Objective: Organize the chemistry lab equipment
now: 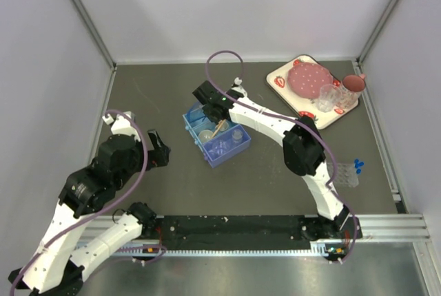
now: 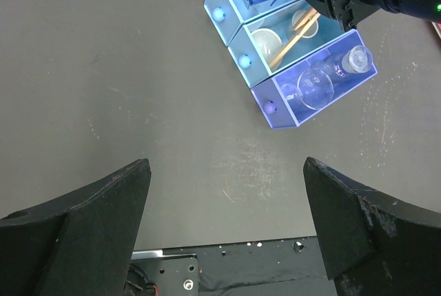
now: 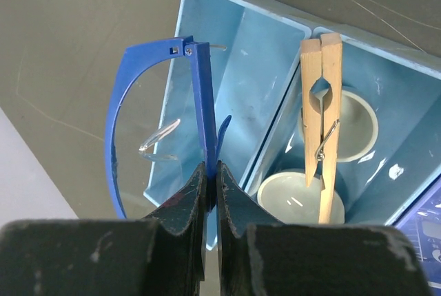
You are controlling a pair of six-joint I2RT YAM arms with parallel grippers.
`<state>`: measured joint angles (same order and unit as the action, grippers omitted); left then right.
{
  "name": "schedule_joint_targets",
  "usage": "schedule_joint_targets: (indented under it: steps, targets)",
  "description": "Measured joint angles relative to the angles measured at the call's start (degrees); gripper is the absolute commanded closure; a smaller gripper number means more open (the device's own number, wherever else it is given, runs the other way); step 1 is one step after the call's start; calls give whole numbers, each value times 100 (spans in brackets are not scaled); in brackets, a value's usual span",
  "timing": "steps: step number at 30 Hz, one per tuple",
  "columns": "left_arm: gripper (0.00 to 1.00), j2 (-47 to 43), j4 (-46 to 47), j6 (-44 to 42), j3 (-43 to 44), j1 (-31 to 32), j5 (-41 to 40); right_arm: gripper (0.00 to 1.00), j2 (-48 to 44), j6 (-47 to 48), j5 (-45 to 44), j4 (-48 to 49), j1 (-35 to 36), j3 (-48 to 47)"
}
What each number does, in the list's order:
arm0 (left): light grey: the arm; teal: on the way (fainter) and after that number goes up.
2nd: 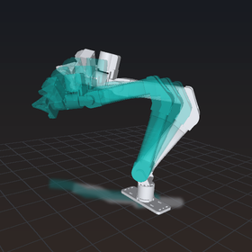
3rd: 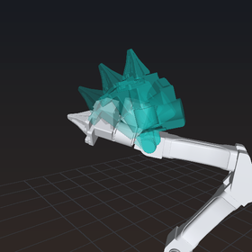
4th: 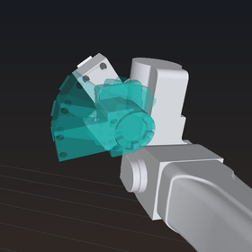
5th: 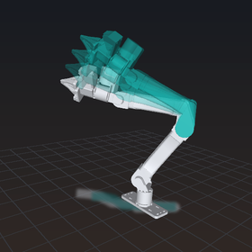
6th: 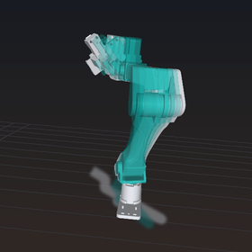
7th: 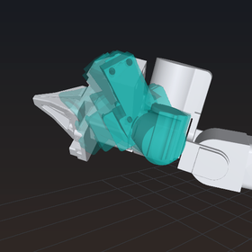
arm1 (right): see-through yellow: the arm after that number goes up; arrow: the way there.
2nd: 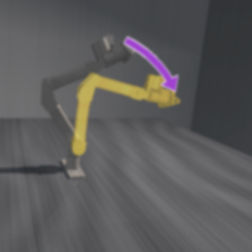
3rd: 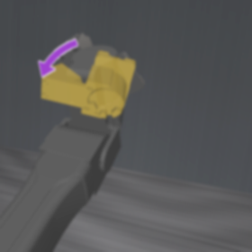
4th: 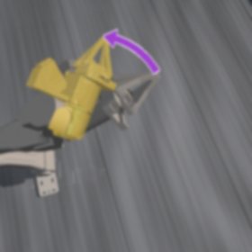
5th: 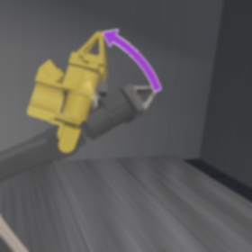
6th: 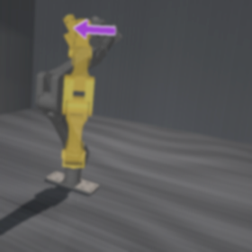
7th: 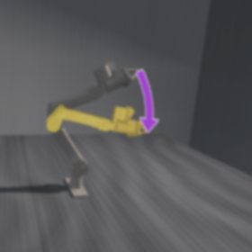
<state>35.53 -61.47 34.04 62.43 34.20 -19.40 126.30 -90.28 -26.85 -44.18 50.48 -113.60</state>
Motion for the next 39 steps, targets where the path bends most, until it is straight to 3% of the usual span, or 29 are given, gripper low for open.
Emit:
schedule_joint_targets:
  steps: [18, 23, 25, 39]
  targets:
    - [2, 264, 107, -101, -9, -4, -9, 100, 527, 28, 122, 133, -151, -212]
    - [2, 313, 116, -101, -11, -4, -22, 79, 645, 114, 142, 76, -155, -387]
    - [2, 328, 131, -101, -11, -2, -22, 75, 656, 151, 146, 125, -157, -409]
    - [2, 339, 144, -98, -22, -4, -20, 74, 605, 551, 131, 129, -146, -455]
